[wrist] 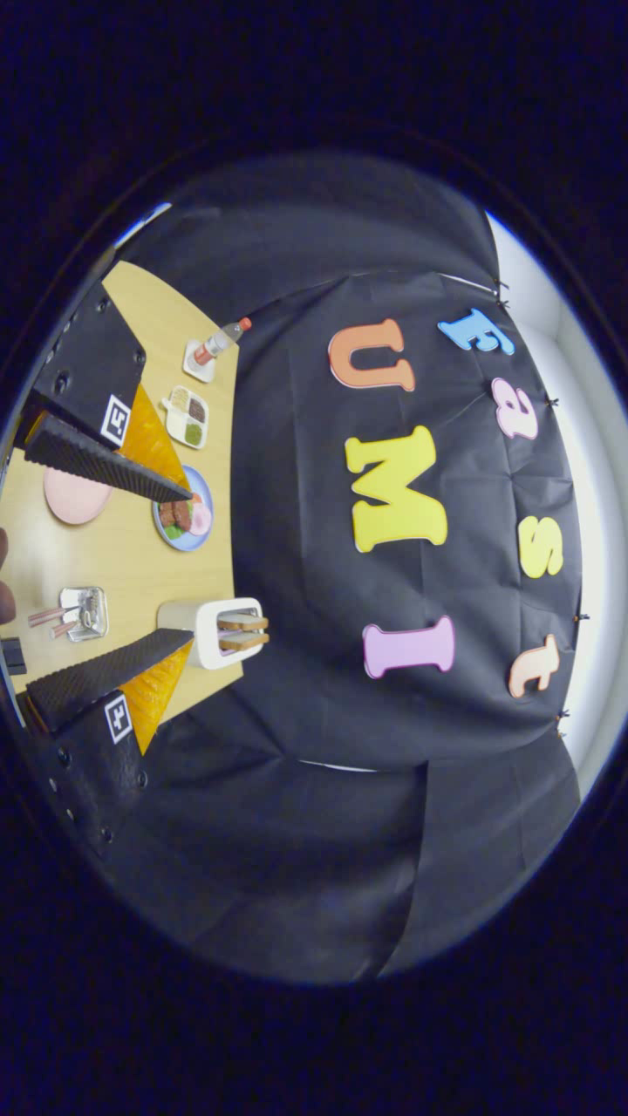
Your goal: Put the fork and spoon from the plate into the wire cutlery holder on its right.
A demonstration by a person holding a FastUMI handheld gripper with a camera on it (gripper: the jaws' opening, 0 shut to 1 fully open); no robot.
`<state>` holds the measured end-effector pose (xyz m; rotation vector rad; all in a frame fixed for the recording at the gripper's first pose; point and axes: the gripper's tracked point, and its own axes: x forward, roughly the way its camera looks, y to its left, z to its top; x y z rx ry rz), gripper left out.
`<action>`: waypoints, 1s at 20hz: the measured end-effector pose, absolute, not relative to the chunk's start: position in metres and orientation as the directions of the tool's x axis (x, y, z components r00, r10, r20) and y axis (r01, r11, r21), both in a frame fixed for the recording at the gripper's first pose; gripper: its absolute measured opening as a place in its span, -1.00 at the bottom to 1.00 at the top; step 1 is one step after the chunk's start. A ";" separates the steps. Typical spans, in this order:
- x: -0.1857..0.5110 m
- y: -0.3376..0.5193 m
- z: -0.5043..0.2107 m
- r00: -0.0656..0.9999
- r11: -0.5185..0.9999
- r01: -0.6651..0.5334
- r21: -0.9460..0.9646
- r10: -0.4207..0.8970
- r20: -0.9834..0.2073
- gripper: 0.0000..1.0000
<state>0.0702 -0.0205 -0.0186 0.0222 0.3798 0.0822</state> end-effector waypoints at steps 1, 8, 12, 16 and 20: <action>0.067 -0.017 -0.010 0.938 0.996 -0.072 0.047 0.083 -0.337 0.74; 0.028 0.020 0.002 0.971 0.995 -0.091 0.043 0.098 -0.219 0.75; 0.020 0.024 0.012 0.977 0.996 -0.078 0.053 0.087 -0.193 0.75; 0.015 0.028 0.025 0.987 0.997 -0.070 0.034 0.075 -0.145 0.75; 0.009 0.037 0.028 0.989 0.996 -0.077 0.049 0.083 -0.124 0.75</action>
